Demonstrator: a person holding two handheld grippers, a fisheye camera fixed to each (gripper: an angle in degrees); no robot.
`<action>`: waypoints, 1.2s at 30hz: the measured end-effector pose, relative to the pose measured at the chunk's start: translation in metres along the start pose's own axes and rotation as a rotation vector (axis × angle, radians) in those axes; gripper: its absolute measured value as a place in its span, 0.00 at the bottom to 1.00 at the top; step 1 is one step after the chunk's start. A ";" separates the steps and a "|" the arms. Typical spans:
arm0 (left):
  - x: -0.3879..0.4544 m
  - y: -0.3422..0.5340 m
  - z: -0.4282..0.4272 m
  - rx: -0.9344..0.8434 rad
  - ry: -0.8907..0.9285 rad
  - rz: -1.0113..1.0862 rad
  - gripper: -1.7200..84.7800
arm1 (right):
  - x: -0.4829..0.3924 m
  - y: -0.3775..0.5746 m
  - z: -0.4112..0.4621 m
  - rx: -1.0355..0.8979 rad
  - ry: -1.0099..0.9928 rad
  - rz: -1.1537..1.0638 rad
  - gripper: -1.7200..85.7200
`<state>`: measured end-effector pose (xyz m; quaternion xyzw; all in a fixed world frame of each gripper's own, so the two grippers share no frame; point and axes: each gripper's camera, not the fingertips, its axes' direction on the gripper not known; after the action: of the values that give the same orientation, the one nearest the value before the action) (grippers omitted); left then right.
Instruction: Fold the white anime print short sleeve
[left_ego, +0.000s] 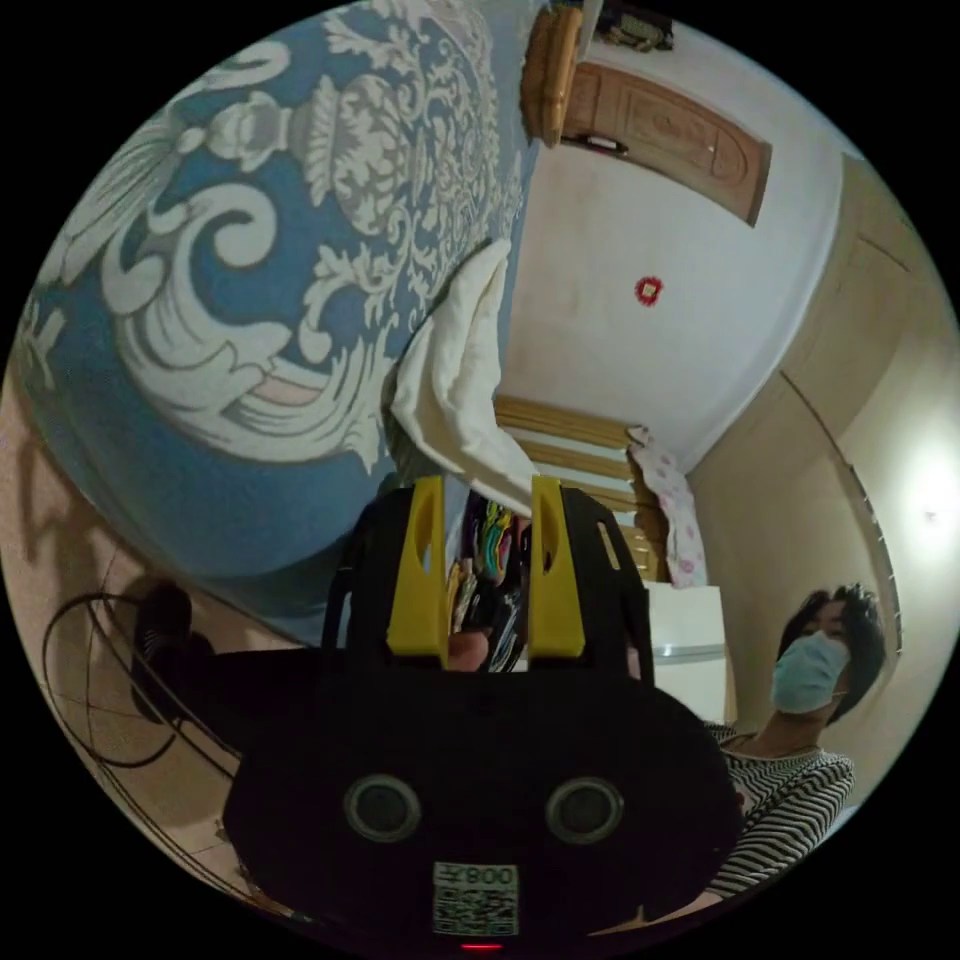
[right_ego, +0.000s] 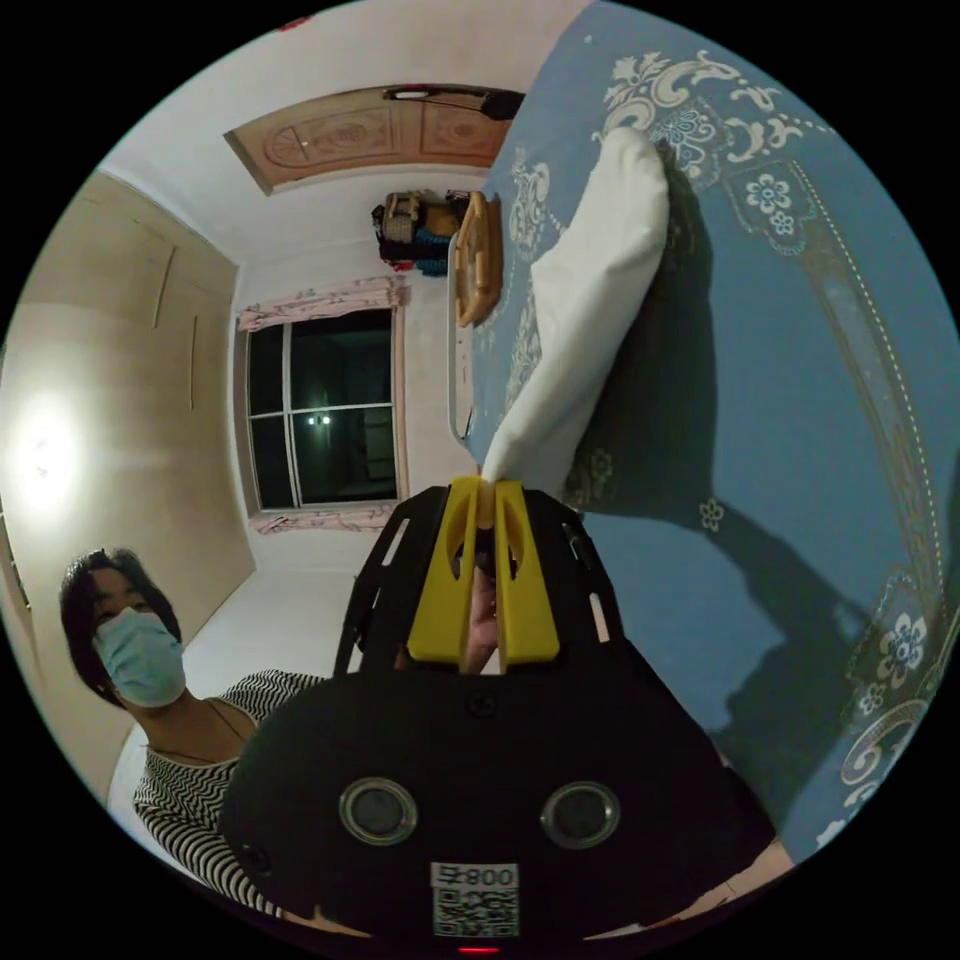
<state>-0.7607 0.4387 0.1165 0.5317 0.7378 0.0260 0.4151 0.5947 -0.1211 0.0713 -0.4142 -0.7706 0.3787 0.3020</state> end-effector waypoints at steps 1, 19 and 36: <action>0.000 -0.002 -0.002 0.010 0.008 -0.005 0.16 | -0.005 0.003 -0.001 0.001 -0.006 -0.001 0.05; 0.063 0.007 0.029 -0.012 -0.113 0.085 0.06 | -0.067 0.101 -0.054 0.095 -0.024 0.019 0.05; 0.097 0.185 0.174 -0.287 -0.103 0.399 0.06 | -0.161 0.313 -0.174 0.116 -0.077 -0.120 0.04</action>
<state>-0.5168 0.5272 0.0348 0.6031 0.5848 0.1850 0.5099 0.9349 -0.0873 -0.1215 -0.3343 -0.7817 0.4196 0.3180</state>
